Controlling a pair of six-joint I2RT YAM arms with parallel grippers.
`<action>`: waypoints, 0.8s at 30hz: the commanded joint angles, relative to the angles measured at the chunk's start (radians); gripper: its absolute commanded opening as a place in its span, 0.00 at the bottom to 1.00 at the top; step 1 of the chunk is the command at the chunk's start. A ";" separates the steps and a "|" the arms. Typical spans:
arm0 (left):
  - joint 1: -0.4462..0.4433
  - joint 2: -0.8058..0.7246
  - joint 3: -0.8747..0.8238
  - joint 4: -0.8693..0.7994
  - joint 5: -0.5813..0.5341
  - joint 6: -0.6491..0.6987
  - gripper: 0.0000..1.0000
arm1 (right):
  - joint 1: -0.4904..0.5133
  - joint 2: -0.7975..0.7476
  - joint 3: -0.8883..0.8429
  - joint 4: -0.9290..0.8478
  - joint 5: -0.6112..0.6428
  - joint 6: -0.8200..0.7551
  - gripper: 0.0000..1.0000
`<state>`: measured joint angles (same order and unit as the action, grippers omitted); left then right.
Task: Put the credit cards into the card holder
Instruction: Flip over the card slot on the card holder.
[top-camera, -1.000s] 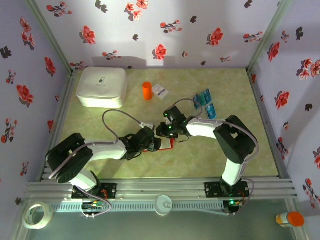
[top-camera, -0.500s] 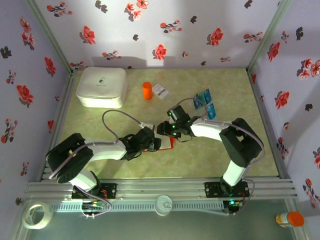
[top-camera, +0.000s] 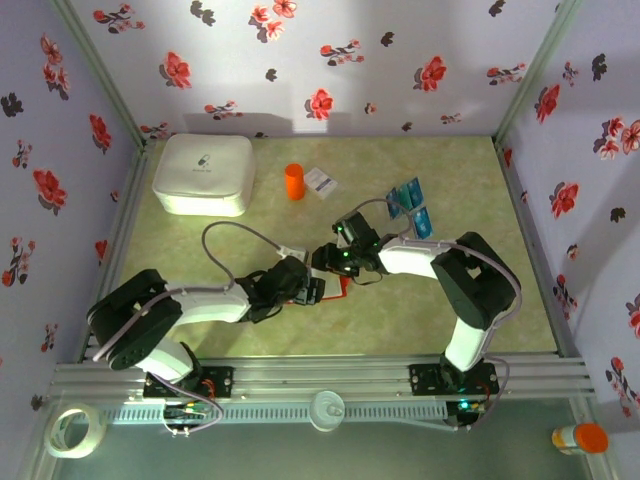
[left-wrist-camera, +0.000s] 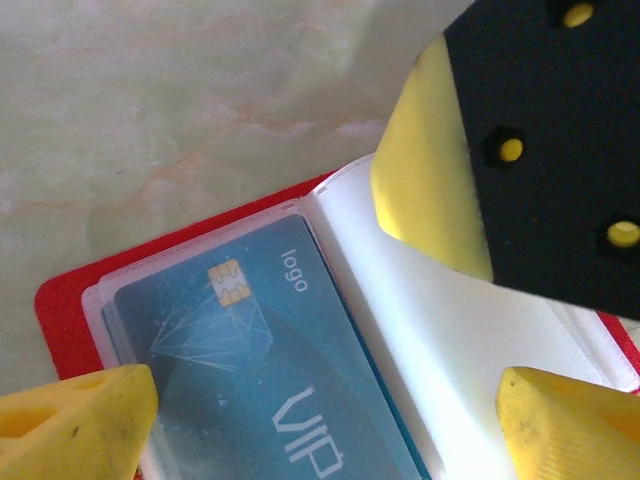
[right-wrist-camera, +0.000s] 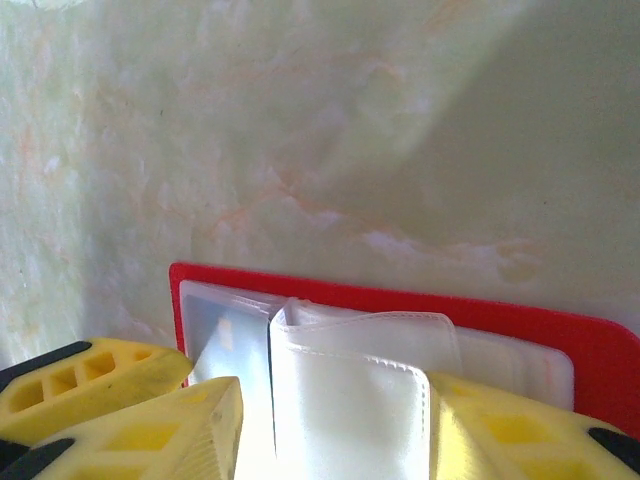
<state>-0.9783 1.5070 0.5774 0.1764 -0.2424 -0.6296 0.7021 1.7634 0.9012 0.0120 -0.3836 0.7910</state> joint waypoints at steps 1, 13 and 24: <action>-0.009 -0.029 -0.028 -0.073 -0.014 -0.013 0.91 | -0.003 0.022 -0.023 -0.003 -0.021 0.017 0.48; 0.004 -0.201 -0.027 -0.181 -0.125 0.008 1.00 | 0.025 -0.079 -0.007 -0.017 -0.048 0.049 0.48; 0.122 -0.450 -0.113 -0.294 -0.158 -0.010 1.00 | 0.121 0.041 0.094 0.028 -0.044 0.102 0.52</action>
<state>-0.8814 1.1015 0.4850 -0.0628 -0.3580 -0.6296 0.8001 1.7569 0.9638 0.0292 -0.4164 0.8619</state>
